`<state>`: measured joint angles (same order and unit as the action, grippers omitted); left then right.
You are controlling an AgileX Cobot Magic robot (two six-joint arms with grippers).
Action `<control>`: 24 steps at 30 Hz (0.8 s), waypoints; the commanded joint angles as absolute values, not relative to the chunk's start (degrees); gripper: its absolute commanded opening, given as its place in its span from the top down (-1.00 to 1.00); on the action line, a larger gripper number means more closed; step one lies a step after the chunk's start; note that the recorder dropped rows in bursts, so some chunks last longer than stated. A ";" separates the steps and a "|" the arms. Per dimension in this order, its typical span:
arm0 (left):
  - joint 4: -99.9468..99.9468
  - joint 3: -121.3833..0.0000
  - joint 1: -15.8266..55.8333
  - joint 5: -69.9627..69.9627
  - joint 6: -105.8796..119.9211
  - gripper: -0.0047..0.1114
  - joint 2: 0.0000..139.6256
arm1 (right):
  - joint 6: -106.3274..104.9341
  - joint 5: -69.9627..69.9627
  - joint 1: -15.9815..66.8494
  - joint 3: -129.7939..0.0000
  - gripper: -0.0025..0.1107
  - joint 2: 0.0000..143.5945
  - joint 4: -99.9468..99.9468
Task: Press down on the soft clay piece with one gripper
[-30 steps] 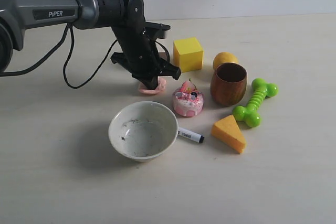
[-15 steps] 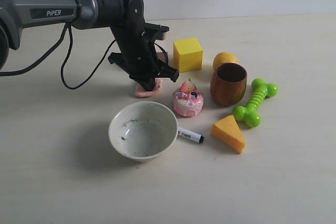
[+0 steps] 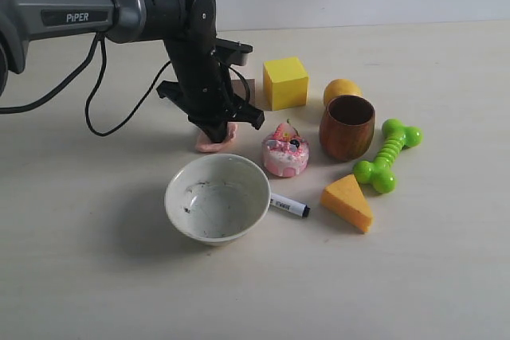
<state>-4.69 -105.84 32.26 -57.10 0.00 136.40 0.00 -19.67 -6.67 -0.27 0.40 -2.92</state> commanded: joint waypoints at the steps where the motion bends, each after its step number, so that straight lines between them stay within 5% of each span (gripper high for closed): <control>1: -3.56 -105.47 32.07 -57.58 0.00 0.92 135.62 | 0.00 -19.15 -6.63 0.00 0.96 0.00 -2.67; 24: -6.95 -105.47 32.07 -54.99 2.40 0.92 134.00 | 0.00 -19.15 -6.63 0.00 0.96 0.00 -2.67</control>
